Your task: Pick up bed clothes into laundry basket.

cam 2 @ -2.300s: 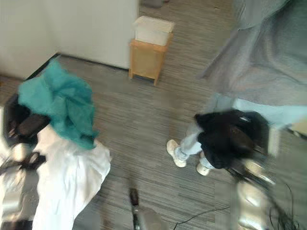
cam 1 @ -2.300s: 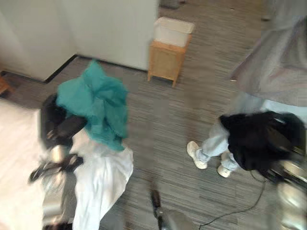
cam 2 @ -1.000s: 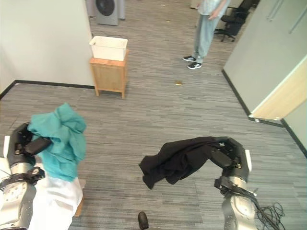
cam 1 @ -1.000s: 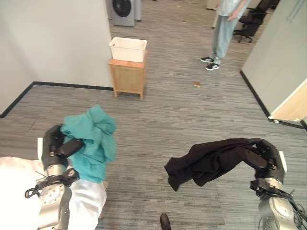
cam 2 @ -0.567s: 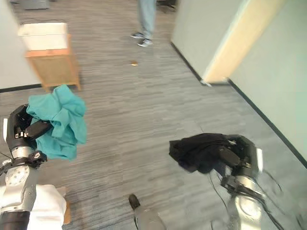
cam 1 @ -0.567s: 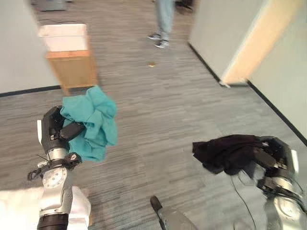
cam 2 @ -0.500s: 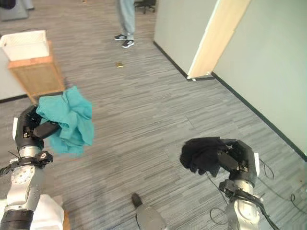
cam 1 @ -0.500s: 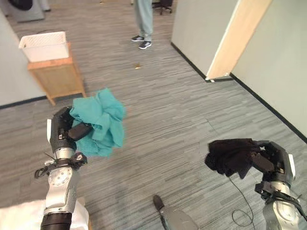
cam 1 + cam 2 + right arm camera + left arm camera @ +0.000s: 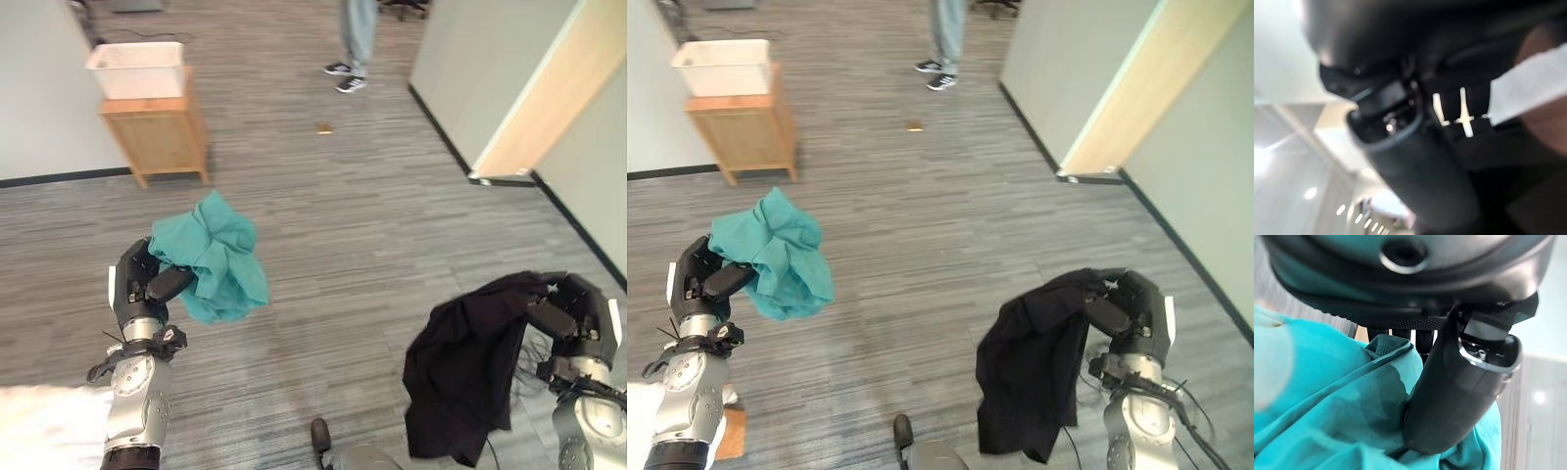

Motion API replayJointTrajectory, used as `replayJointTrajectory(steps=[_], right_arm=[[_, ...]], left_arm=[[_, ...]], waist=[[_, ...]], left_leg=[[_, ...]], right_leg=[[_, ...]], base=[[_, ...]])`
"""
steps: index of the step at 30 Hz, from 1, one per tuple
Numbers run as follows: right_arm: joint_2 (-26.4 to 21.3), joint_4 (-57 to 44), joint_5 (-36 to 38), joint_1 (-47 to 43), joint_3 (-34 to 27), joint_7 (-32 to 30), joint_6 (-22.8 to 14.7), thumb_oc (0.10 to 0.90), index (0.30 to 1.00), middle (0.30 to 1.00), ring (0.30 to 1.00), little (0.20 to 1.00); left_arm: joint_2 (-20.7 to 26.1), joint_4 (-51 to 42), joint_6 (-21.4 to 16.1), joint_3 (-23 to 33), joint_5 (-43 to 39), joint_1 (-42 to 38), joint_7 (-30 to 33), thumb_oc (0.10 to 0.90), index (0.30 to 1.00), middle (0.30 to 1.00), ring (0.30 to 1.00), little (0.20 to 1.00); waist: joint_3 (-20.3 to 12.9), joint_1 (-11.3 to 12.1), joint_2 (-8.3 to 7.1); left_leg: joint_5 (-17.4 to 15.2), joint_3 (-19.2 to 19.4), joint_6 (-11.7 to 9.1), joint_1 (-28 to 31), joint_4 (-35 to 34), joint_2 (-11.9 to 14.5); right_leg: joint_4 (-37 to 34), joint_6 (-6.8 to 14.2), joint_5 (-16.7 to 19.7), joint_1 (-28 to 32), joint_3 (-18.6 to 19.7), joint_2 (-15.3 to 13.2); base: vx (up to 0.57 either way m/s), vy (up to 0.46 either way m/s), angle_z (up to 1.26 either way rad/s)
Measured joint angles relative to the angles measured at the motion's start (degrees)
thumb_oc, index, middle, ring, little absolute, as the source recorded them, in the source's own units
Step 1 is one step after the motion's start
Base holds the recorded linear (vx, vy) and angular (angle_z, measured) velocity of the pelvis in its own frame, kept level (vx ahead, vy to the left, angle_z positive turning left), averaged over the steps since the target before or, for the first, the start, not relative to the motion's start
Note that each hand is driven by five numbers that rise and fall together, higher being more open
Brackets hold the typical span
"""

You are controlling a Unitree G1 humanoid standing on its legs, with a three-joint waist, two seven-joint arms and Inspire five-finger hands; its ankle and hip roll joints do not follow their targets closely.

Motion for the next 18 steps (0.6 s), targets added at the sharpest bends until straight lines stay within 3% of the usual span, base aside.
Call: replayJointTrajectory(steps=[2,4,5,7,10,12,14,15,18], right_arm=[[-0.26,-0.53,-0.02,-0.06,0.02,0.37,-0.02,0.400,0.300,0.300,0.300,0.300],[-0.33,-0.43,1.19,-0.11,0.66,0.83,-0.02,0.400,0.300,0.300,0.300,0.300],[-0.35,-0.43,2.16,0.37,1.43,1.32,-0.01,0.400,0.300,0.300,0.300,0.300],[-0.35,-0.44,2.36,0.74,2.01,1.40,-0.02,0.400,0.300,0.300,0.300,0.300],[-0.34,-0.46,2.41,0.68,2.08,1.37,-0.03,0.400,0.300,0.300,0.300,0.300],[-0.67,-1.54,4.48,-1.91,4.07,0.54,1.67,0.400,0.300,0.300,0.300,0.300],[-2.87,-1.95,5.31,-7.71,11.56,1.05,0.73,0.400,0.300,0.300,0.300,0.300],[-3.23,-2.87,5.62,-11.00,15.86,2.41,0.37,0.400,0.300,0.300,0.300,0.300],[-3.23,-4.61,5.52,-12.00,17.61,3.74,0.40,0.400,0.300,0.300,0.300,0.300]], left_arm=[[-0.02,-0.02,-0.05,0.00,-0.01,0.07,0.03,0.400,0.300,0.300,0.300,0.300],[-0.10,-0.04,-0.10,-0.28,0.00,0.00,0.45,0.400,0.300,0.300,0.300,0.300],[-0.16,-0.04,-0.10,-0.64,0.01,-0.01,0.44,0.400,0.300,0.300,0.300,0.300],[-0.15,-0.04,-0.10,-0.62,0.00,0.00,0.53,0.400,0.300,0.300,0.300,0.300],[-0.12,-0.06,-0.09,-0.64,0.02,-0.05,0.54,0.400,0.300,0.300,0.300,0.300],[1.69,0.39,0.01,-3.15,1.30,-1.52,2.50,0.400,0.300,0.300,0.300,0.300],[1.74,2.46,-0.67,-6.25,3.15,-2.82,2.66,0.400,0.300,0.300,0.300,0.300],[1.83,2.16,-0.77,-7.35,5.37,-2.89,2.35,0.400,0.300,0.300,0.300,0.300],[1.37,2.48,-0.24,-7.00,6.28,-1.12,2.43,0.400,0.300,0.300,0.300,0.300]], waist=[[-0.24,0.21,1.56],[-0.10,1.18,3.12],[-0.13,0.98,3.67],[-0.07,1.24,3.71],[-0.07,1.26,3.70],[0.03,1.45,3.53],[-1.31,1.22,4.46],[-1.34,2.48,4.48],[-1.33,4.87,3.91]], left_leg=[[1.46,-0.43,1.28,0.52,-6.59,-1.95],[4.21,-0.83,3.82,0.36,-9.67,-2.86],[6.69,-0.85,3.65,0.31,-10.03,-2.92],[8.90,-0.82,3.80,0.23,-10.64,-3.57],[9.27,-0.77,4.38,1.36,-12.19,-4.87],[8.05,-1.03,5.23,1.87,-11.99,-6.45],[8.43,-1.84,5.82,2.06,-13.40,-7.22],[8.88,-1.76,6.31,1.65,-13.97,-7.81],[8.83,-1.82,7.04,1.33,-13.84,-8.64]], right_leg=[[-0.53,0.07,0.00,-0.16,-1.02,0.23],[-1.64,0.84,0.57,-0.24,-1.31,0.41],[-1.94,1.08,0.74,-0.22,-2.00,0.14],[-2.32,1.89,0.86,0.04,-1.81,-0.42],[-2.47,2.15,1.03,0.81,-1.80,-1.55],[-3.87,3.70,0.20,2.90,-4.60,-3.10],[-4.11,4.24,0.38,2.79,-4.11,-4.02],[-4.26,4.43,0.88,2.00,-3.69,-4.44],[-4.23,4.51,1.01,1.45,-2.06,-5.38]], base=[[0.08,0.041,0.40],[0.03,0.018,0.19],[0.00,0.000,0.18],[0.00,0.000,0.08],[0.16,0.145,0.10],[0.28,0.299,0.26],[0.14,0.122,0.17],[0.12,0.094,0.11],[0.04,0.031,0.12]])
